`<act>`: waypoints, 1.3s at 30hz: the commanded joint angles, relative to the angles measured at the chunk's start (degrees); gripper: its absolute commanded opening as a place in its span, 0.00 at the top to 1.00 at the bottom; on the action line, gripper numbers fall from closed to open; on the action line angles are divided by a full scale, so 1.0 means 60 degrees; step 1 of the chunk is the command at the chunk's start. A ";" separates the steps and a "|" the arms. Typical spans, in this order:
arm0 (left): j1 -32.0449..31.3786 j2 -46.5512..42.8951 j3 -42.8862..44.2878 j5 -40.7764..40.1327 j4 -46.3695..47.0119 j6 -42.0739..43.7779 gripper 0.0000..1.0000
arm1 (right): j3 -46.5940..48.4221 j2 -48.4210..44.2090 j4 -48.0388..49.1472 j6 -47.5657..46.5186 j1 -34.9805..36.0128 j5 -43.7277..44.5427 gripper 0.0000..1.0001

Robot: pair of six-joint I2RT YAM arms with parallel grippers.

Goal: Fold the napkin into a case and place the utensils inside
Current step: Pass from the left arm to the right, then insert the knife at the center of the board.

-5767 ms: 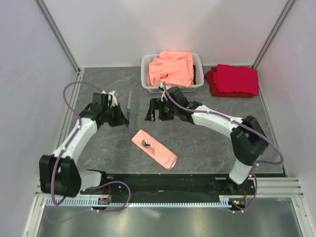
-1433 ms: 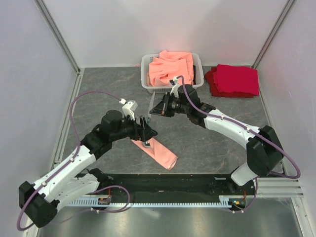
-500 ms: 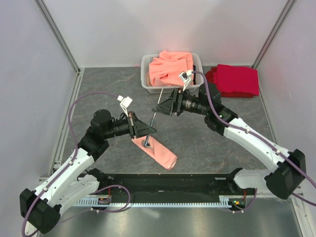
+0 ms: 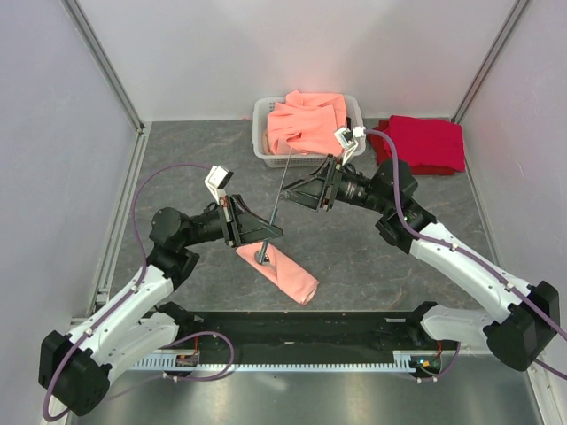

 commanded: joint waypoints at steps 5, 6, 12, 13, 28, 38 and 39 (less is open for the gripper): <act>0.0056 0.0016 -0.0141 0.0229 0.1022 -0.0795 0.98 | -0.0170 0.0222 0.1931 0.1065 -0.0045 -0.0512 0.49; 0.0056 0.0045 -0.0156 0.0229 0.1037 -0.0795 0.98 | -0.0185 0.0251 0.1991 0.1139 -0.0016 -0.0542 0.50; 0.0056 0.0162 -0.0170 0.0258 0.1139 -0.0795 0.98 | -0.0200 0.0486 0.2402 0.1477 -0.0001 -0.0660 0.58; 0.0056 0.0148 -0.0185 0.0258 0.1154 -0.0795 0.98 | -0.0200 0.0530 0.2475 0.1492 -0.0001 -0.0674 0.63; 0.2589 -0.1727 0.1850 -0.3119 -0.9665 0.5367 0.28 | 0.2126 0.1759 -0.2459 -0.2037 -0.0016 0.0613 1.00; 0.2693 0.0231 0.0155 -0.4867 -0.8560 0.5240 0.96 | 0.4442 0.4556 -0.5228 -0.4409 0.1199 0.3628 1.00; 0.2707 0.0409 0.0065 -0.4985 -0.8413 0.5225 0.98 | 0.4618 0.5022 -0.5563 -0.4528 0.1389 0.3908 1.00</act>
